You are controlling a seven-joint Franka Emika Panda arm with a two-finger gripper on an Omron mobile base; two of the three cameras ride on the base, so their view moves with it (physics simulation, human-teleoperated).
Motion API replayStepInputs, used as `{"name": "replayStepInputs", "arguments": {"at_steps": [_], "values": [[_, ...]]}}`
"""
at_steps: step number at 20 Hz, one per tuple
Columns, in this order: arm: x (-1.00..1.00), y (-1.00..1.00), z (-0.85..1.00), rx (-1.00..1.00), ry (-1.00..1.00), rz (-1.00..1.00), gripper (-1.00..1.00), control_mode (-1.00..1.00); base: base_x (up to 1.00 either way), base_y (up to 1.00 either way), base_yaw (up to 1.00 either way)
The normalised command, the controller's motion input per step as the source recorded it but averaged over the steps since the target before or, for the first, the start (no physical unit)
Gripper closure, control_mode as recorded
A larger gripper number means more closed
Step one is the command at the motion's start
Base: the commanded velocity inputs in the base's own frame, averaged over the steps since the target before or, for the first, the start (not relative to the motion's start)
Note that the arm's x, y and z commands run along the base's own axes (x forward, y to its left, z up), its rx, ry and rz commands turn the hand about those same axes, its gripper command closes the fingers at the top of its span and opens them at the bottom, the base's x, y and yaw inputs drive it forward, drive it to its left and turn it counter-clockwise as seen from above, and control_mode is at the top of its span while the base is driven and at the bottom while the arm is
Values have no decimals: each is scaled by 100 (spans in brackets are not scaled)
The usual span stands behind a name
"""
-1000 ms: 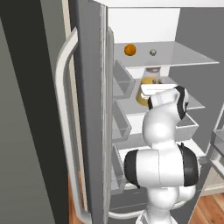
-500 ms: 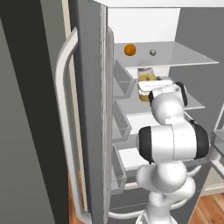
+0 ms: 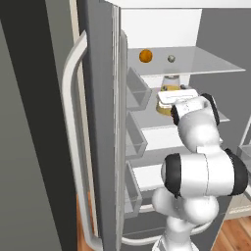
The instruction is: Move the orange and radish from the second highest shelf to the top shelf to make space. Then, place the pitcher from the counter on the cleared second highest shelf.
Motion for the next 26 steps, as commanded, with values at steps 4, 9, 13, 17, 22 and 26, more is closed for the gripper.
{"name": "replayStepInputs", "arguments": {"at_steps": [4,9,13,17,22,26], "values": [[-80,0,57,0,0,7,-100,-100,0,0,0],[-87,2,34,-7,11,1,-100,-100,0,0,0],[-63,0,57,-11,34,0,-100,-100,0,0,0],[-58,0,62,-29,54,-2,-100,-100,0,0,0],[-64,-6,32,-40,55,0,-100,-100,0,0,0],[-89,-54,0,-34,29,12,-100,-100,0,0,0]]}}
